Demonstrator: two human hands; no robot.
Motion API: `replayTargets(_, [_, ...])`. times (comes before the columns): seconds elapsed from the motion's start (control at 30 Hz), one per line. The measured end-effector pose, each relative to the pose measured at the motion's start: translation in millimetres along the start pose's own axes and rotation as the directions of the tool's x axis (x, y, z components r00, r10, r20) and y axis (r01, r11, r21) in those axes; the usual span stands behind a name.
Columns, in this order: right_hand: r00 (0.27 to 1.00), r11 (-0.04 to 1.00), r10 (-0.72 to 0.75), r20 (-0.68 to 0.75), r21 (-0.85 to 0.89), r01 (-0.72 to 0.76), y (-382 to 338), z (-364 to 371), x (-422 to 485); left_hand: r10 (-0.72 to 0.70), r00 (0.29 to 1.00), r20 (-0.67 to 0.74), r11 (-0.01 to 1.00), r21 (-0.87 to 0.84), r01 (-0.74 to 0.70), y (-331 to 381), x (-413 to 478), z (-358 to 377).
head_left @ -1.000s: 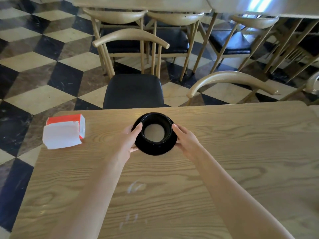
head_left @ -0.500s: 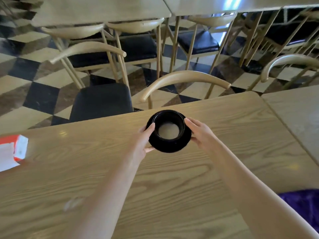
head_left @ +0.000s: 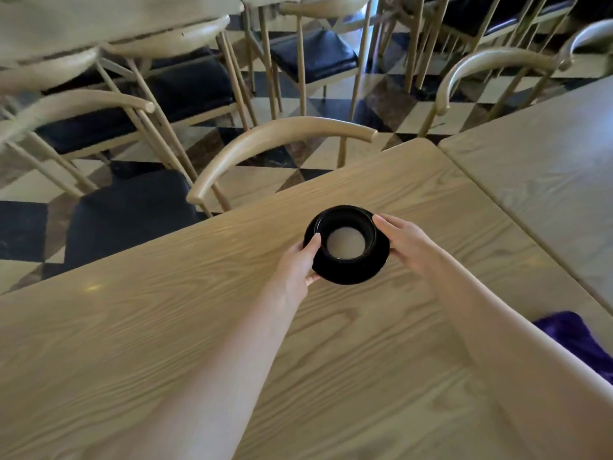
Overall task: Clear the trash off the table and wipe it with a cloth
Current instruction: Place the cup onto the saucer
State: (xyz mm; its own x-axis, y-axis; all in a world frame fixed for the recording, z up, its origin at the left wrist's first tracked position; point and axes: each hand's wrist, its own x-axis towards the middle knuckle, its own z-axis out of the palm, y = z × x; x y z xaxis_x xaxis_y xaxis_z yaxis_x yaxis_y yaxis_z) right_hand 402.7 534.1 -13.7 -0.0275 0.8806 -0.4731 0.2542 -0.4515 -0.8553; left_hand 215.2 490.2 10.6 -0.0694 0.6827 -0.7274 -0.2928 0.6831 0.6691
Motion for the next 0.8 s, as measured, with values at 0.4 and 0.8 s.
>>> replayTargets(0.4, [0.999,0.999,0.043,-0.026,-0.015,-0.044,16,-6,16,0.007,1.0,-0.006,0.997,0.073,-0.006,-14,14,9])
replayTargets(0.8, [0.997,0.989,0.073,0.003,-0.132,-0.072,4,-9,7,0.009,1.0,-0.027,0.986,0.167,-0.005,-7,8,5])
